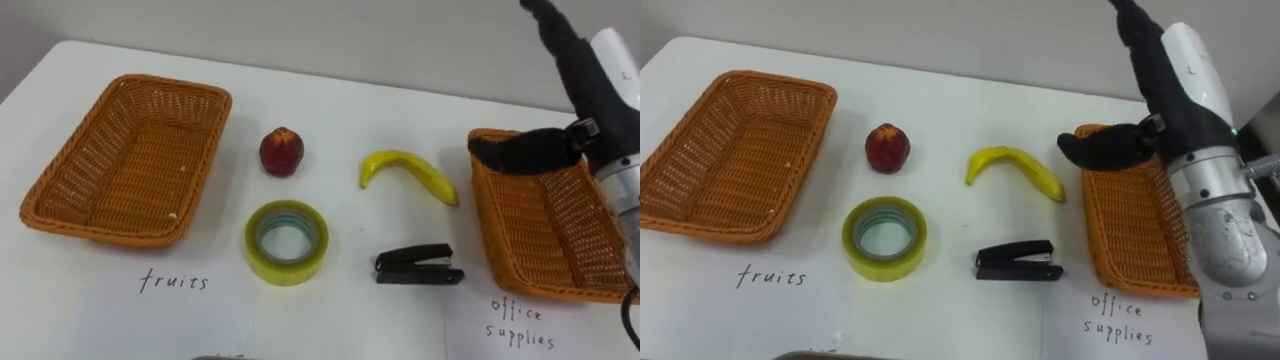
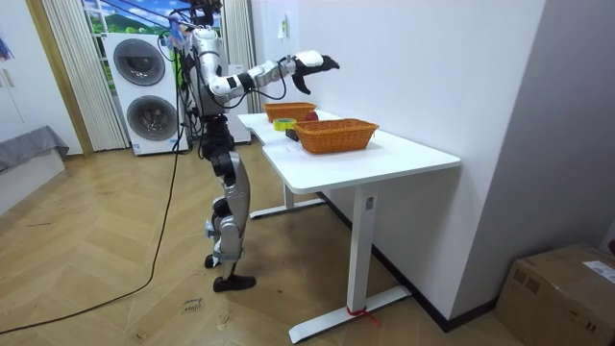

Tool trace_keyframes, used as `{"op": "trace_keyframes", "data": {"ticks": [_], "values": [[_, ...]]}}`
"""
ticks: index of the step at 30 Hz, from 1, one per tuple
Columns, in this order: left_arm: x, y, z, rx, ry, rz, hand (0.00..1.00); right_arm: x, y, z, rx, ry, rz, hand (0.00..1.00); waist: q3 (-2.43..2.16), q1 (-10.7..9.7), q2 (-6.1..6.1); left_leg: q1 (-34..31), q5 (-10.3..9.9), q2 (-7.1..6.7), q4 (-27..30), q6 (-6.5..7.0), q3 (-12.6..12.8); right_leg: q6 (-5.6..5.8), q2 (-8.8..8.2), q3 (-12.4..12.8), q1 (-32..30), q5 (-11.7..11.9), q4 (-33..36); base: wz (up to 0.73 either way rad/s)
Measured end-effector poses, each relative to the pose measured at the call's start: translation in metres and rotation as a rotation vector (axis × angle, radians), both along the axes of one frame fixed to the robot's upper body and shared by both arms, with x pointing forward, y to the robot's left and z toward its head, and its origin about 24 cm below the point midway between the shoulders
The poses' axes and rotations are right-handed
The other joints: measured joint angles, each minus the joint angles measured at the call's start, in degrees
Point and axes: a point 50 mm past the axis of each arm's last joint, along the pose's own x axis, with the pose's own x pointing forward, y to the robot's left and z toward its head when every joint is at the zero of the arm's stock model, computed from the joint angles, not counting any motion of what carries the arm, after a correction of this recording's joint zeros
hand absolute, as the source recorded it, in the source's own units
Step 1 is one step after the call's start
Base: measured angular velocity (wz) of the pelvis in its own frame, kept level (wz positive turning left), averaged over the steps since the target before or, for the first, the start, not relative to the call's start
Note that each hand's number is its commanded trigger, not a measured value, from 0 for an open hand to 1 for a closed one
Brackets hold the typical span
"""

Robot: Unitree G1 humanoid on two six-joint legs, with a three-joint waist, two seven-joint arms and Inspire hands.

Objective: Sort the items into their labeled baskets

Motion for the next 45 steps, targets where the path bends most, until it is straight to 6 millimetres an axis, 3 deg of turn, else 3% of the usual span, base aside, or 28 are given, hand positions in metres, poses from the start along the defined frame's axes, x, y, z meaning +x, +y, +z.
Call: {"op": "trace_keyframes", "data": {"ticks": [5,13,33,38,45], "values": [[0.002,-0.001,0.000,-0.003,-0.003,-0.001,0.00,0.001,0.011,-0.013,-0.046,0.134,0.073,0.00,-0.03,0.32,0.18,-0.02,0.00,-0.02,0.03,-0.01,0.01,-0.01,0.03,0.00,-0.07,0.01,0.02,0.00],[0.003,0.000,0.000,0.011,-0.007,0.002,0.00,0.002,0.010,-0.020,-0.102,0.224,0.085,0.00,-0.08,1.44,0.12,0.03,0.03,-0.08,0.13,0.01,-0.35,-0.02,-0.05,-0.25,0.19,0.01,0.00,0.01],[0.015,-0.001,0.001,0.018,-0.026,-0.019,0.00,-0.001,0.016,-0.043,-0.121,0.449,0.154,0.00,0.00,1.81,0.31,0.05,0.03,-0.07,0.11,0.02,-1.19,-0.02,0.08,-0.53,0.96,0.31,-0.93,0.02],[0.015,0.001,0.002,0.025,-0.022,-0.037,0.00,-0.003,0.030,-0.055,-0.143,0.536,0.240,0.00,0.12,1.80,0.73,0.07,0.04,-0.06,0.14,0.01,-1.19,-0.02,0.08,-0.49,0.95,0.31,-0.94,0.00],[0.019,0.004,0.003,0.032,-0.035,-0.047,0.00,-0.007,0.027,-0.070,-0.145,0.644,0.244,0.00,0.13,2.71,0.93,0.10,0.04,-0.08,0.14,0.03,-1.22,-0.01,0.01,-0.84,1.05,0.31,-0.91,0.00]]}}
